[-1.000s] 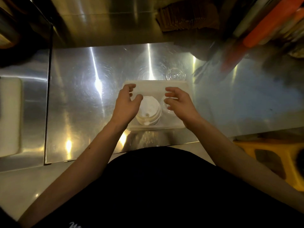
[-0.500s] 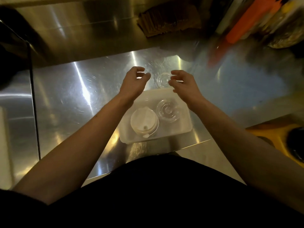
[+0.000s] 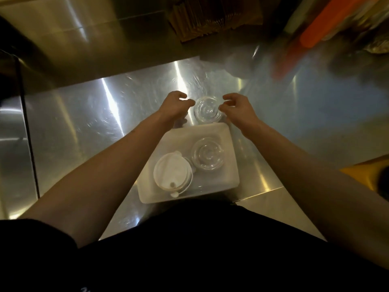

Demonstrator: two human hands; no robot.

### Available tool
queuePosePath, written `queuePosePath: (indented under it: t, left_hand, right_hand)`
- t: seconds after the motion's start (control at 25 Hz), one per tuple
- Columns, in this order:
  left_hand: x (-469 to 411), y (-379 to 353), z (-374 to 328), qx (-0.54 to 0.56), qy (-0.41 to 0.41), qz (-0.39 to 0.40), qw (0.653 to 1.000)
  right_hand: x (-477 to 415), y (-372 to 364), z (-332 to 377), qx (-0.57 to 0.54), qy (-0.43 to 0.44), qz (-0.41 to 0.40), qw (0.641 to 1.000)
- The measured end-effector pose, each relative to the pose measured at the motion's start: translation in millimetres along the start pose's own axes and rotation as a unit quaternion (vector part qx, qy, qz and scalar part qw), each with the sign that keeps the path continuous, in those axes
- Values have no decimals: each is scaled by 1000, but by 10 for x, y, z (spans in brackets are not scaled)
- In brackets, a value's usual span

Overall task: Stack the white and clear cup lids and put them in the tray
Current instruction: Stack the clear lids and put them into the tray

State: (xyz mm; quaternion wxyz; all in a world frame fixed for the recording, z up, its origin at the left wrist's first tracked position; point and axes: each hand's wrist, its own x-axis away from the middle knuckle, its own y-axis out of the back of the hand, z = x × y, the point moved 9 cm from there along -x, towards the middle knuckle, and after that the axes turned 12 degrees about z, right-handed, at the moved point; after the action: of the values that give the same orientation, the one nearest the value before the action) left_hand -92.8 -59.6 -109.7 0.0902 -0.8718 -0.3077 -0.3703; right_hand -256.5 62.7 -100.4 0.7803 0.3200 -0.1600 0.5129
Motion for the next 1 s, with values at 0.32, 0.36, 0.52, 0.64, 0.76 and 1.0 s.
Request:
queuePosePath:
  t: [0.32,0.36,0.52,0.64,0.76,1.0]
  left_hand:
    - [-311,-115,68,-49,51,8,997]
    - [-337,-123,72,-53,54,9,997]
    - [-390,-164,62,-41,63,6,997]
    - [-426,-148,91,-43,71,-3,997]
    - [-436,-138,100,-43,66,-12,997]
    - [-474,-87,142,-13,54,-19,998]
  right_hand:
    - [-250,23,-141,66,-25,-4,998]
    - [-264,13,-141,77,-24,-5,997]
    - [-331,-6,-180,85,-28,-18,996]
    - [-378,-8,-221,67,-40,-24,997]
    - [-416,-16,-259,40,-48,-25,998]
    - [-448,-55,-297,14,-55,-19,998]
